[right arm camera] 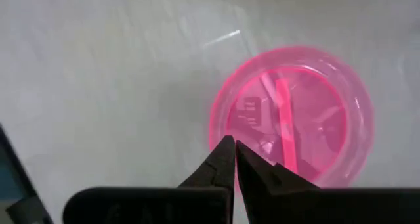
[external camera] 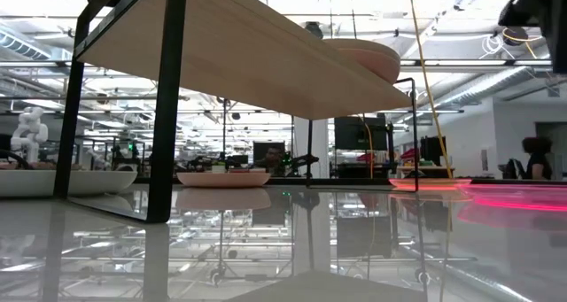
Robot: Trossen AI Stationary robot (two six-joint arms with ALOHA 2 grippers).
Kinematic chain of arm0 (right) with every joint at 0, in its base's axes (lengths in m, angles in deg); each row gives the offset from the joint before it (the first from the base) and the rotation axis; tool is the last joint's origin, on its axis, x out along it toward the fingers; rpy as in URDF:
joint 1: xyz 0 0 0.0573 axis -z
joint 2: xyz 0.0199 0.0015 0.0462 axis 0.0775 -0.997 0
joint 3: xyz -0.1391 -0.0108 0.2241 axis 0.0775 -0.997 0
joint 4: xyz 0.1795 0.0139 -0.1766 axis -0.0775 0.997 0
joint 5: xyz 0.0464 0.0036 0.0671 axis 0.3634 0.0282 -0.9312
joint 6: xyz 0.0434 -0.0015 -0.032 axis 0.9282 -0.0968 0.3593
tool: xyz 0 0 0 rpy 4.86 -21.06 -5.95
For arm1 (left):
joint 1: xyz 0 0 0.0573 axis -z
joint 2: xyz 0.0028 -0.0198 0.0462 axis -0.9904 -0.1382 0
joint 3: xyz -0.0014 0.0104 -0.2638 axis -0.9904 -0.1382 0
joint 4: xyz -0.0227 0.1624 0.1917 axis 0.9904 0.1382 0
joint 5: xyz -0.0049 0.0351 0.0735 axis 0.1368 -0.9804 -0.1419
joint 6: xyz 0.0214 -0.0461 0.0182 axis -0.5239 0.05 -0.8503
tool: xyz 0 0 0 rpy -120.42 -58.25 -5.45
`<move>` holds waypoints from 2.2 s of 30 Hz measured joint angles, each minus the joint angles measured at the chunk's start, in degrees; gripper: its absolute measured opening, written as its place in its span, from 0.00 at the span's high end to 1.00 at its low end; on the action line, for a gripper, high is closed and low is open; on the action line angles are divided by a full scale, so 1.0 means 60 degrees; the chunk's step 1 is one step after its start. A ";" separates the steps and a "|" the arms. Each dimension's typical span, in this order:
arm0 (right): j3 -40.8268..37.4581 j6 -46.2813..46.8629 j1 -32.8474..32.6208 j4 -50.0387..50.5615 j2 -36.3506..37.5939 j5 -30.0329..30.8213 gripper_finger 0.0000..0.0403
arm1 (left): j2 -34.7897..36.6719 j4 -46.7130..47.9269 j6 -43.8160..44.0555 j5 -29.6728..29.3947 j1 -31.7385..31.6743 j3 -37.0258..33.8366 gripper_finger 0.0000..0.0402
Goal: Place and stack plates onto a shelf
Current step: Stack the small pink plate on top of the small pink plate on the shelf
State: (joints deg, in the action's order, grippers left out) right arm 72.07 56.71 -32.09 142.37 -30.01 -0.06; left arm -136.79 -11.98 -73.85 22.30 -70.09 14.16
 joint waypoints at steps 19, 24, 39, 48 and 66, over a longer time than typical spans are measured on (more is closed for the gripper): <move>-0.3034 -0.0080 -0.0120 -0.4720 0.0000 -0.0649 0.71 | 0.0000 0.0206 0.0011 -0.0003 0.0000 0.0000 0.80; -0.3403 -0.1236 -0.0268 -0.4902 0.0000 -0.0385 0.54 | 0.0000 0.0186 0.0015 -0.0002 -0.0002 0.0000 0.80; -0.4175 -0.2323 -0.0306 -0.5214 0.0000 -0.0100 0.68 | 0.0000 0.0211 0.0000 -0.0003 0.0000 0.0000 0.80; -0.4171 -0.2354 -0.0308 -0.5014 0.0011 -0.0103 0.95 | 0.0000 0.0211 -0.0033 -0.0001 -0.0002 0.0000 0.80; -0.3731 -0.1894 -0.0306 -0.3885 0.0646 -0.0392 1.00 | 0.0000 0.0211 -0.0095 -0.0002 -0.0001 0.0000 0.80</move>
State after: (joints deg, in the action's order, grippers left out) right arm 49.68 45.35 -33.93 119.06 -26.13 -2.41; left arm -136.79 -10.72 -74.42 22.29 -70.09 14.16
